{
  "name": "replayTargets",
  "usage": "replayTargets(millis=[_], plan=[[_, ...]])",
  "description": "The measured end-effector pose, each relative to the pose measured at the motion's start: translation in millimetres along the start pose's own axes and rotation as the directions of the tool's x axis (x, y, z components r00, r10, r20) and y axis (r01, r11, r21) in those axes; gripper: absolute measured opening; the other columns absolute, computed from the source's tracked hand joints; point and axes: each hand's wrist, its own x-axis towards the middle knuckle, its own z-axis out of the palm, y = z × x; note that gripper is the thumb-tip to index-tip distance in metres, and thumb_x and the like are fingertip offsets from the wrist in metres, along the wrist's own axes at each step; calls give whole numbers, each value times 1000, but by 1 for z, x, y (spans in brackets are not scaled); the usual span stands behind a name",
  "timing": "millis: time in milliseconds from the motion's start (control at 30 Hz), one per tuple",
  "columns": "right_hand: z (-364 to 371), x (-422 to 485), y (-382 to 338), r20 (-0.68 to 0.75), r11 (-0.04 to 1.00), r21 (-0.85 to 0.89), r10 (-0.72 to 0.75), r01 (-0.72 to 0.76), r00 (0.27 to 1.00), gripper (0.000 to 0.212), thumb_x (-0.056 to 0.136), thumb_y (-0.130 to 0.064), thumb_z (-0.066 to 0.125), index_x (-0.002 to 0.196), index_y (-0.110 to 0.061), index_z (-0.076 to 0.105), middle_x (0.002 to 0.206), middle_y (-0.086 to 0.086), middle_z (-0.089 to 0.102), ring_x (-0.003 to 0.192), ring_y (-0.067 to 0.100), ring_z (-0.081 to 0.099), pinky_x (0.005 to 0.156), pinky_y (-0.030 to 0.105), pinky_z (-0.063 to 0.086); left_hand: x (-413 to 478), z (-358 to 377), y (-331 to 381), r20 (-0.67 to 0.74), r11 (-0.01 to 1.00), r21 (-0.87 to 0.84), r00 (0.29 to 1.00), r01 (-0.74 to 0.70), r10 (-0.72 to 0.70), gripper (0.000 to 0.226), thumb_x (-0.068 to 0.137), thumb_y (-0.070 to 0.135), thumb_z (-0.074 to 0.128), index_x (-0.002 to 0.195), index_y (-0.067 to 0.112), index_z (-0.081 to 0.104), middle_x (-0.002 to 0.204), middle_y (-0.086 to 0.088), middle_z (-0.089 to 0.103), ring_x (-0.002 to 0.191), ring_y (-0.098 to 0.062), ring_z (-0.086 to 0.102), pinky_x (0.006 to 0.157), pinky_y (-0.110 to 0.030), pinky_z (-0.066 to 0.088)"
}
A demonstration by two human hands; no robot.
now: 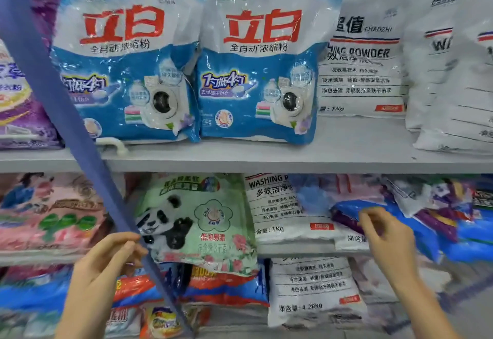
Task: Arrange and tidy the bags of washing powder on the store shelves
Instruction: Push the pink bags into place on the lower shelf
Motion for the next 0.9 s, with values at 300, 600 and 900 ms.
replayTargets(millis=[300, 600, 900], plan=[[108, 58, 7, 534, 812, -255, -335, 525, 777, 70, 73, -30, 79, 132, -4, 51, 130, 16, 56, 119, 32, 54, 99, 41, 45, -26, 39, 17, -51, 999, -12, 997, 50, -51, 26, 93, 9, 53, 80, 22, 71, 70, -6, 68, 59, -12, 60, 67, -40, 45], [124, 75, 9, 483, 834, -390, -174, 389, 858, 29, 98, -24, 47, 123, -13, 57, 118, 10, 62, 97, 23, 62, 70, 30, 48, -34, 53, 24, -56, 999, 0, 998, 41, -41, 16, 91, 7, 53, 87, 9, 68, 68, -7, 68, 59, -12, 62, 61, -28, 54], [60, 72, -13, 128, 934, 195, -327, 299, 936, 14, 83, -1, 67, 70, -3, 71, 48, -19, 46, 56, -8, 54, 54, 5, 33, -30, 77, 8, 45, 999, -1, 998, 33, -33, 17, 90, 5, 54, 84, 11, 69, 69, -8, 69, 59, -12, 61, 56, -17, 51]])
